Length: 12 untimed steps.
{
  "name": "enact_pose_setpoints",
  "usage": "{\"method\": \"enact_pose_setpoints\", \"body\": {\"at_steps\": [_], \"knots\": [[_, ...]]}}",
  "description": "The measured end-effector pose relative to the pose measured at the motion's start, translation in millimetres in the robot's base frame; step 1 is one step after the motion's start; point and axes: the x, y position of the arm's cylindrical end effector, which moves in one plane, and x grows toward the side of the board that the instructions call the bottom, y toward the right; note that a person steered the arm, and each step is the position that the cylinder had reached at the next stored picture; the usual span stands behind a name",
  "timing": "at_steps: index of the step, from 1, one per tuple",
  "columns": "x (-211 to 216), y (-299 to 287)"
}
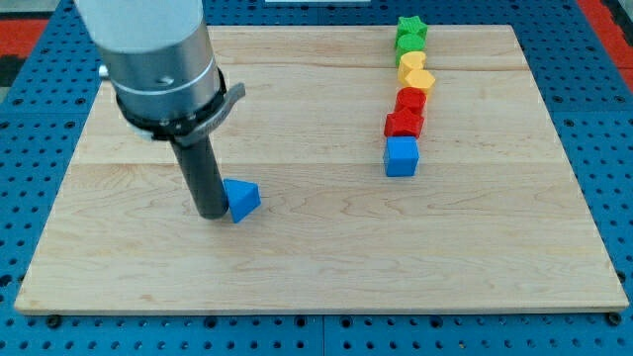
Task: Put the blue triangle diagonally bottom right to the blue cube
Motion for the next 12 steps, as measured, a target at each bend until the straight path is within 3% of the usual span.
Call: {"method": "enact_pose_setpoints", "body": {"at_steps": [2, 10, 12], "knots": [[-8, 21], [-30, 200], [-33, 144]]}}
